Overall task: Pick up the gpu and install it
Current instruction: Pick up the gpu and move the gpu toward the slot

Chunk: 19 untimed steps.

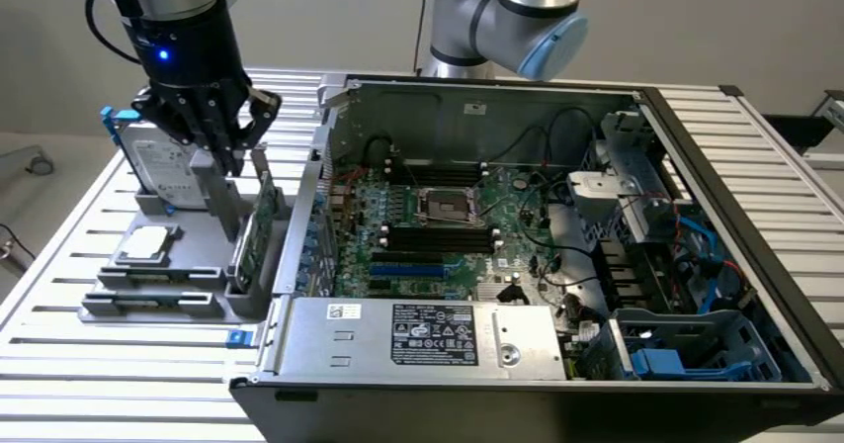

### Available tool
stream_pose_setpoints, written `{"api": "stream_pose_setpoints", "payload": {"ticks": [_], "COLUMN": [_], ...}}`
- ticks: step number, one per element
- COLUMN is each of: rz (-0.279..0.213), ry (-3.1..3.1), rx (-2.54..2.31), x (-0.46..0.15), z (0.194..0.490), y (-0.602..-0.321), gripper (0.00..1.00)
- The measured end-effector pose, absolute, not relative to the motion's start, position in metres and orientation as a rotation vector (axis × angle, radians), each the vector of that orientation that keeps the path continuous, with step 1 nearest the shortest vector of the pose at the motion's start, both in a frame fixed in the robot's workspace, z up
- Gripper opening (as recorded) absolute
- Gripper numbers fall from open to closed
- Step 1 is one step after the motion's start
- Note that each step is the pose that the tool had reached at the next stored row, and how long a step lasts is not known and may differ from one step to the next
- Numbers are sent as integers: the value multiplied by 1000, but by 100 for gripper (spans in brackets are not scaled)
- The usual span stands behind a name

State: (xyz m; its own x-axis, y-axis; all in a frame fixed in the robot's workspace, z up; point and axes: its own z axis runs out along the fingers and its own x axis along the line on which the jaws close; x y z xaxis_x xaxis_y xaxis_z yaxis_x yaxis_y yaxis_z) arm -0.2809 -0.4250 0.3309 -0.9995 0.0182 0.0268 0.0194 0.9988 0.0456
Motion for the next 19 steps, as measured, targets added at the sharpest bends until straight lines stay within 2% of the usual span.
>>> {"api": "stream_pose_setpoints", "payload": {"ticks": [1, 2, 3, 4, 5, 19], "rz": [-71, -71, -71, -71, -72, -71], "ry": [-3114, -3114, -3114, -3114, -3114, -3114], "rx": [-29, -29, -29, -29, -29, -26], "x": [-281, -281, -281, -281, -281, -281], "z": [331, 331, 331, 331, 330, 304], "y": [-425, -425, -425, -425, -425, -425], "gripper": [24, 24, 30, 30, 36, 36]}}
